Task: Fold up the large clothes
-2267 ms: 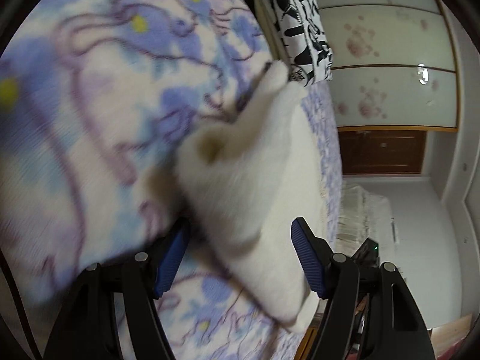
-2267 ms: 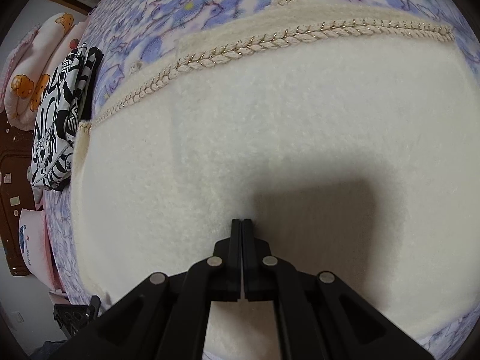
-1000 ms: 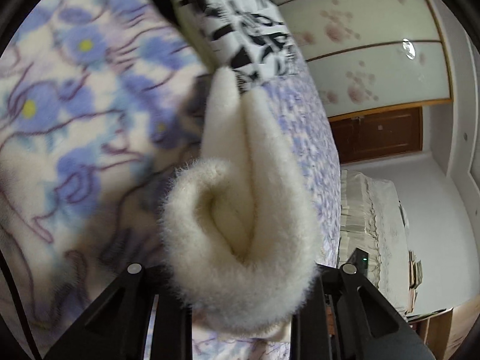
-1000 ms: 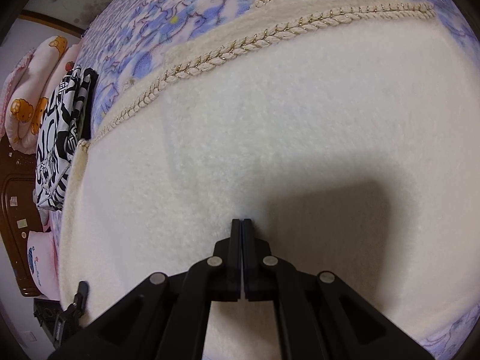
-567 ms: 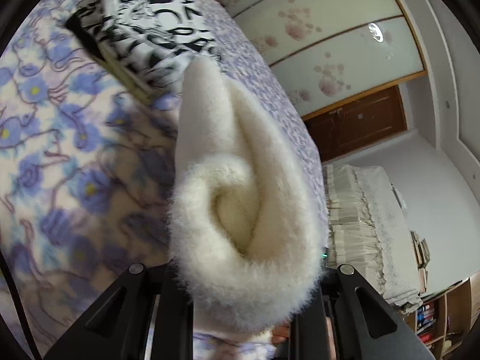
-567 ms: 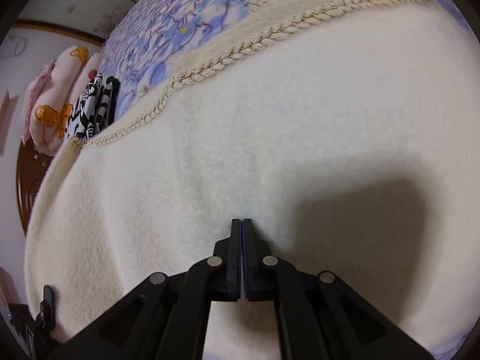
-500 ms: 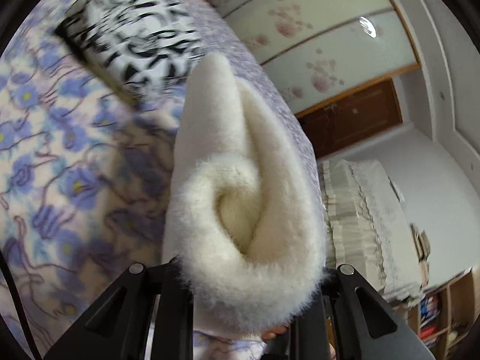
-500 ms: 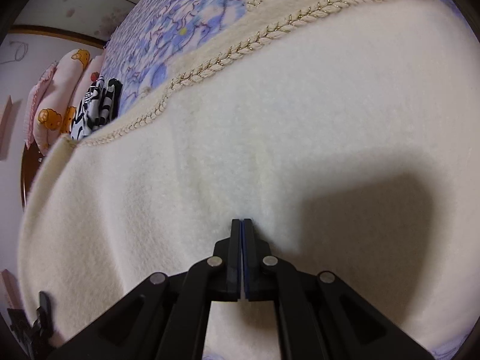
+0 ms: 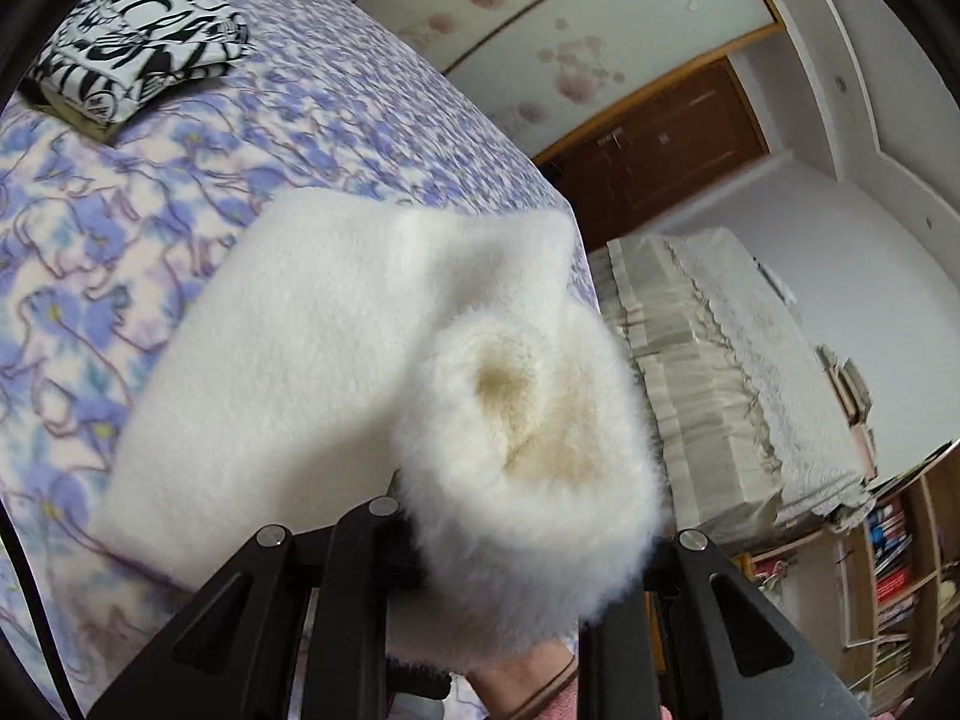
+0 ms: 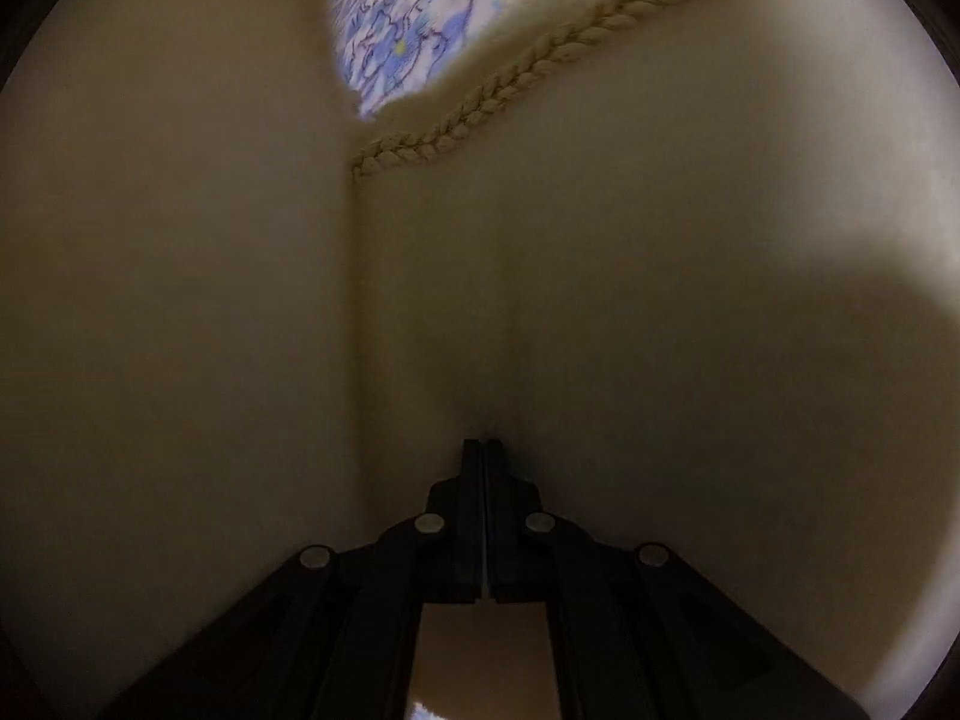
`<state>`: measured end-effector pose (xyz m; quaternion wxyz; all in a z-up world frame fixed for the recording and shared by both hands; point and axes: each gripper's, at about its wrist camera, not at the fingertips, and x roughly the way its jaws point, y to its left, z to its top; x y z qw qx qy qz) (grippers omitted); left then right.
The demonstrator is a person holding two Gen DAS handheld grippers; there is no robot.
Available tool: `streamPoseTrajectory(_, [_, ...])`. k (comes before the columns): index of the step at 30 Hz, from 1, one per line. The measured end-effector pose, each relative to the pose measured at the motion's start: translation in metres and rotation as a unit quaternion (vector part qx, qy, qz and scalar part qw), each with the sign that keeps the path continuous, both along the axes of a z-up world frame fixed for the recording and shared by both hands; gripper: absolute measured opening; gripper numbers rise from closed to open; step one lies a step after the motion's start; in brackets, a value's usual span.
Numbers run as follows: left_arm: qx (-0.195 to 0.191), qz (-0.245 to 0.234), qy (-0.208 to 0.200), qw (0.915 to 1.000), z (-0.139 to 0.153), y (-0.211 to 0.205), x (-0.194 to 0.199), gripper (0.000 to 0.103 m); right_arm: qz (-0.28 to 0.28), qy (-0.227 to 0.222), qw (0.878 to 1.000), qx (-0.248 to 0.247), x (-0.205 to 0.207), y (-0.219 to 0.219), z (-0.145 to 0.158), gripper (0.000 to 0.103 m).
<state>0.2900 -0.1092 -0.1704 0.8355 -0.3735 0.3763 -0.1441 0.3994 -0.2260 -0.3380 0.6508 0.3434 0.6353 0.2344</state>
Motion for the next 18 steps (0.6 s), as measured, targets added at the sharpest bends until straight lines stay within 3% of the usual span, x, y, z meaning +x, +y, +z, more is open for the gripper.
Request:
streamPoseTrajectory(3, [0.042, -0.018, -0.009, 0.9989, 0.003, -0.032, 0.001, 0.018, -0.006, 0.012, 1.000, 0.017, -0.001, -0.021, -0.003, 0.000])
streamPoseTrajectory(8, [0.070, -0.022, -0.007, 0.9973, 0.007, -0.066, -0.001, 0.019, 0.000, 0.028, 0.999, 0.022, -0.004, -0.062, 0.002, 0.000])
streamPoseTrajectory(13, [0.099, -0.021, 0.054, 0.9934, -0.019, -0.088, 0.011, 0.019, -0.015, 0.015, 0.999, 0.027, -0.008, -0.132, 0.022, 0.000])
streamPoseTrajectory(18, [0.134, -0.033, 0.076, 0.9876, -0.046, -0.113, 0.011, 0.019, -0.045, -0.023, 0.999, -0.001, -0.012, -0.203, 0.050, 0.000])
